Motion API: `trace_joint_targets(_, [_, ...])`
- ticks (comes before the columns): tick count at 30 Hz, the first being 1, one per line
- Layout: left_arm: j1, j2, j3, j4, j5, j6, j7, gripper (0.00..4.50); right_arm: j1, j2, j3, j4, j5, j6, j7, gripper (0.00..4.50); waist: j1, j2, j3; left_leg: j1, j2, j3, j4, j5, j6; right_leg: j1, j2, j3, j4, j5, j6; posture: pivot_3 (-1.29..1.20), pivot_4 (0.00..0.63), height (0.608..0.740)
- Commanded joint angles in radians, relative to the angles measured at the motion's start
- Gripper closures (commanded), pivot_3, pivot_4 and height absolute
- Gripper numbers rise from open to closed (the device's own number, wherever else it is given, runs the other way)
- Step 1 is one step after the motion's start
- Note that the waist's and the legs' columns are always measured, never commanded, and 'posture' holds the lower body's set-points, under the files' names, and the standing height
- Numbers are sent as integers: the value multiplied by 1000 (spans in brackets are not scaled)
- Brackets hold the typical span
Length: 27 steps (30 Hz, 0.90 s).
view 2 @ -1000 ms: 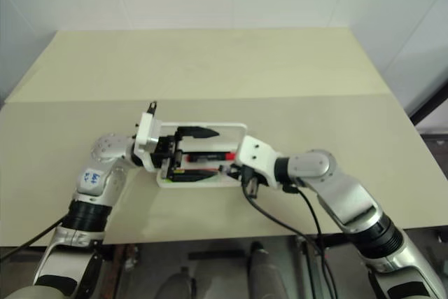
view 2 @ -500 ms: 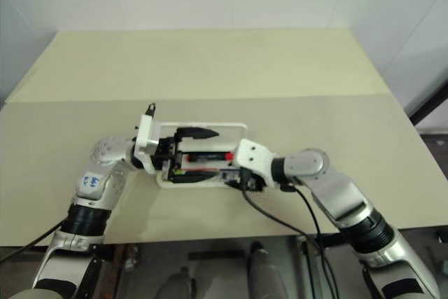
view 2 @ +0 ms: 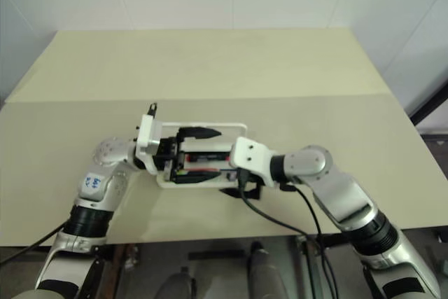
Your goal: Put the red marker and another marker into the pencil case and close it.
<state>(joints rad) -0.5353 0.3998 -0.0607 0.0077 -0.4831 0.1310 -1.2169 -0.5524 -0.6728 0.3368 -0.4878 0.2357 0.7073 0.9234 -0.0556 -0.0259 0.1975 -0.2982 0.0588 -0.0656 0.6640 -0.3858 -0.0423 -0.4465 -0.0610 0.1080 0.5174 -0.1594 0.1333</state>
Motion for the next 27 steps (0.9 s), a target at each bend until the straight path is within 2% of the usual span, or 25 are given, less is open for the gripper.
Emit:
trace_joint_targets(1, [1, -12, -5, -57, -39, 18, -2, 0, 17, -21, -69, -127, 59, 71, -12, 7, 0, 0, 0, 0, 0, 0, 0, 0, 0, 0, 0, 0, 0, 0, 0, 0, 150, 740])
trace_joint_targets(9, [-24, -47, -4, -121, -93, 85, 12, 0, 56, -74, -200, -310, 170, 250, -72, 7, 1, 0, 0, 0, 0, 0, 0, 0, 0, 0, 0, 0, -1, 0, 0, 0, 150, 740])
trace_joint_targets(15, [-65, -67, 9, -159, -133, 137, 48, 0, 69, -116, -329, -362, 230, 350, -124, 7, 1, 0, 0, 0, 0, 0, 0, 0, 0, 0, 0, 0, -5, -1, 0, 0, 150, 740])
trace_joint_targets(21, [-144, -81, 56, -182, -189, 220, 157, 0, 91, -155, -407, -352, 239, 373, -171, 7, 1, -1, 1, 0, 0, 0, 0, -1, 0, 0, 0, 0, -6, -1, 1, 0, 150, 740])
trace_joint_targets(27, [-194, -54, 99, -176, -191, 278, 240, 0, 98, -189, -458, -303, 227, 335, -197, 7, 1, -1, 1, 0, 0, 0, 0, -2, 3, 0, 0, 0, -7, -2, 1, 0, 150, 740])
